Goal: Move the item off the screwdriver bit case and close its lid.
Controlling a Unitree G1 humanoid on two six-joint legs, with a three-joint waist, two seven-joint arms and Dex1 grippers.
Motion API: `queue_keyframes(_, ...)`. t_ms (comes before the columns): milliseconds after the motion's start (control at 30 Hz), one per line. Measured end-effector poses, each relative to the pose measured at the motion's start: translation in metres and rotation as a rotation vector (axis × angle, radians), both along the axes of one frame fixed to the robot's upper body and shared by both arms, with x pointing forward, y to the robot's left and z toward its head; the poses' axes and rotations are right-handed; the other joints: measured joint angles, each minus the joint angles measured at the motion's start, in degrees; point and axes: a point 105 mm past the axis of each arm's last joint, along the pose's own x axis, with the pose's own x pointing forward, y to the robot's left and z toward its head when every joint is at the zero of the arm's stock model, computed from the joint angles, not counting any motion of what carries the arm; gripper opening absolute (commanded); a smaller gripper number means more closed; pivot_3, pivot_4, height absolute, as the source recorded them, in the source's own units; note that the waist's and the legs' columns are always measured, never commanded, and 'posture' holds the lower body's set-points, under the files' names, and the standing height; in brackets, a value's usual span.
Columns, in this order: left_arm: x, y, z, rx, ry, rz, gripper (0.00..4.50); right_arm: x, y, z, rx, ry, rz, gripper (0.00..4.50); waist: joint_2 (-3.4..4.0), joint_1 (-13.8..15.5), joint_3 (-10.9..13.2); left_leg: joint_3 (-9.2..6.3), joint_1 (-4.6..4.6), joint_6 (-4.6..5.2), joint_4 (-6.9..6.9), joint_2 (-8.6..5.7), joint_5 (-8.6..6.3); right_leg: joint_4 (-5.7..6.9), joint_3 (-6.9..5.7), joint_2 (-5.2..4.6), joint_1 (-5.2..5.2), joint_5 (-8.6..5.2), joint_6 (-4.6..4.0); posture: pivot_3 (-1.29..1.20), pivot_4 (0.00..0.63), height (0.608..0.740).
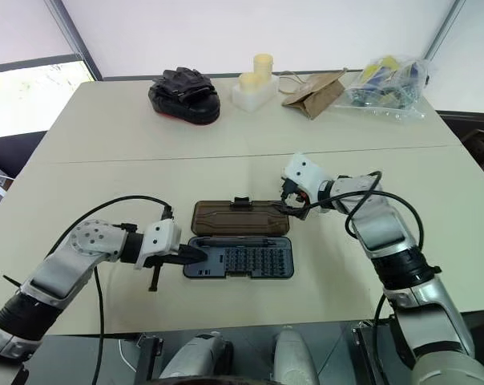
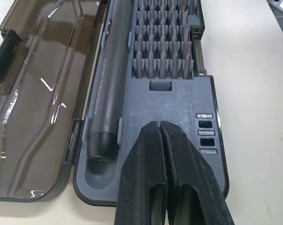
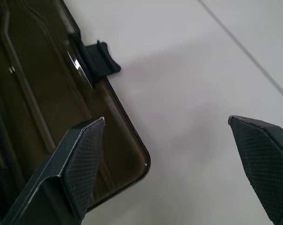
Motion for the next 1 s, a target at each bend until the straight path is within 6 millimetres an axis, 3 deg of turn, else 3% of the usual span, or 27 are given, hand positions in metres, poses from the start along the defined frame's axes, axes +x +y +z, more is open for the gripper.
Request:
queue_keyframes(167,0.001,-0.004,-0.001,-0.019,0.009,0.013,0.07,0.014,0.009,-0.003,-0.017,0.067,0.029,4.37,0.01,0.06,-0.02,-0.03,0.0,0.0,0.06,-0.01,0.0,0.07,-0.01,0.0,0.0,0.0,0.0,0.0,0.15,0.74)
queue_keyframes(200,0.001,-0.005,-0.001,-0.022,0.008,0.02,0.02,0.016,0.01,-0.007,-0.017,0.091,0.037,4.12,0.01,-0.01,-0.02,-0.03,0.0,0.0,0.05,-0.01,0.0,0.08,-0.01,-0.01,0.01,0.0,0.0,0.0,0.15,0.74)
queue_keyframes(300,0.0,-0.005,-0.001,-0.03,0.01,0.043,0.0,0.018,0.01,-0.022,-0.004,0.183,0.05,2.98,0.04,-0.15,-0.04,-0.02,0.01,0.0,0.04,-0.01,0.0,0.08,0.0,-0.01,0.0,0.0,0.0,0.0,0.15,0.74)
queue_keyframes(500,-0.001,-0.004,-0.003,-0.063,0.04,0.119,0.0,0.015,0.021,-0.034,-0.045,0.234,0.19,0.01,0.01,-0.3,-0.25,-0.03,0.79,0.02,-0.04,0.03,-0.02,0.03,0.01,0.07,0.71,0.0,0.0,0.0,0.15,0.74)
queue_keyframes(667,-0.003,0.001,-0.01,-0.065,0.081,0.178,0.0,0.016,0.024,-0.045,-0.135,0.214,0.276,0.01,-0.42,-0.25,-0.99,-0.01,2.19,0.04,-0.85,0.15,-0.05,-0.35,0.08,0.14,1.62,-0.02,-0.02,0.0,0.15,0.74)
queue_keyframes(833,-0.003,0.001,-0.011,-0.071,0.099,0.208,0.0,0.019,0.028,-0.046,-0.194,0.094,0.374,0.01,-0.45,-0.58,-1.21,0.01,2.24,0.02,-0.89,0.23,-0.04,-0.35,0.1,0.21,1.62,-0.02,-0.02,0.0,0.15,0.74)
queue_keyframes(1000,-0.001,0.0,-0.009,-0.085,0.096,0.214,0.0,0.021,0.03,-0.038,-0.299,-0.137,0.425,0.01,-0.19,-0.41,-1.01,0.07,1.96,-0.2,-0.86,0.23,0.09,-0.26,0.15,0.22,1.39,-0.01,-0.03,0.0,0.15,0.74)
